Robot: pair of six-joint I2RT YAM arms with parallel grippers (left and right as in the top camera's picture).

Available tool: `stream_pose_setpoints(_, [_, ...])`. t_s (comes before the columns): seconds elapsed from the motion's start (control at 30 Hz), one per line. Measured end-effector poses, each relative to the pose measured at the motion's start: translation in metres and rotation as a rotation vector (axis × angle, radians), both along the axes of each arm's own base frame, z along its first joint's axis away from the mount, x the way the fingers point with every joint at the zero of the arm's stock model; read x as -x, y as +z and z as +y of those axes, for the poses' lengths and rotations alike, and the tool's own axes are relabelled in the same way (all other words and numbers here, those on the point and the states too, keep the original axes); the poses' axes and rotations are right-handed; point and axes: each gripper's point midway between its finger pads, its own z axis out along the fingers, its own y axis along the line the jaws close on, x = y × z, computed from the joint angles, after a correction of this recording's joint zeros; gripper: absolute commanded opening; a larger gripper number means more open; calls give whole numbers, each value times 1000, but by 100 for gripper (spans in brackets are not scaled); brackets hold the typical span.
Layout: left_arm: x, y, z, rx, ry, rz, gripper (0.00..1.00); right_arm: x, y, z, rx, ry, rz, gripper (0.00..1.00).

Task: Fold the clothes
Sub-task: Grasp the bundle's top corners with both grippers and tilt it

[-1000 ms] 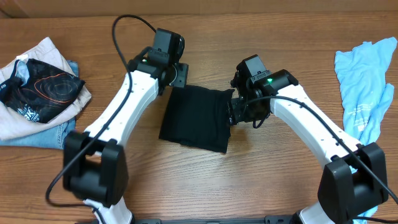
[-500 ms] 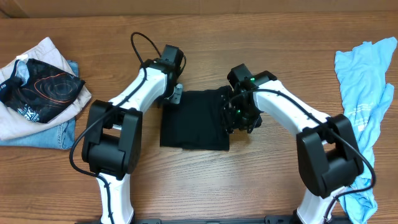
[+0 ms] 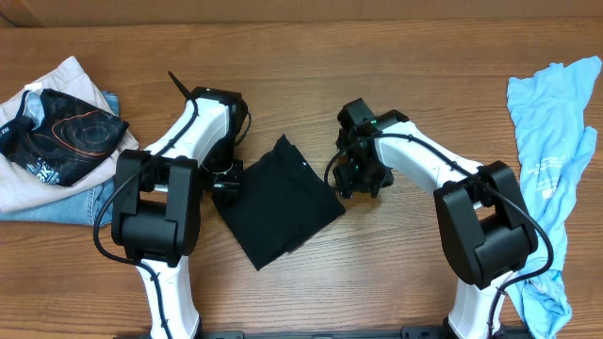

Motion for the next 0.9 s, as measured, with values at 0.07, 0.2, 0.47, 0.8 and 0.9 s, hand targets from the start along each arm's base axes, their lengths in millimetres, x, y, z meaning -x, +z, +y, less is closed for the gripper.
stream_pose_setpoints(0.07, [3, 1, -1, 1, 14, 12, 50, -3, 0, -6, 33, -6, -15, 66])
stream_pose_setpoints(0.2, [8, 2, -4, 15, 31, 31, 51, -4, 0, -14, 80, -32, -24, 67])
stream_pose_setpoints(0.47, [-39, 53, -18, 109, 51, -319, 77, -4, 50, -4, -20, -79, -101, 69])
stream_pose_setpoints(0.8, [-93, 57, -39, 229, -45, -526, 76, 28, 72, 20, -207, -3, -28, 69])
stream_pose_setpoints(0.9, [-89, 24, -41, 231, -62, -437, 74, 35, 60, 24, -217, 15, -17, 70])
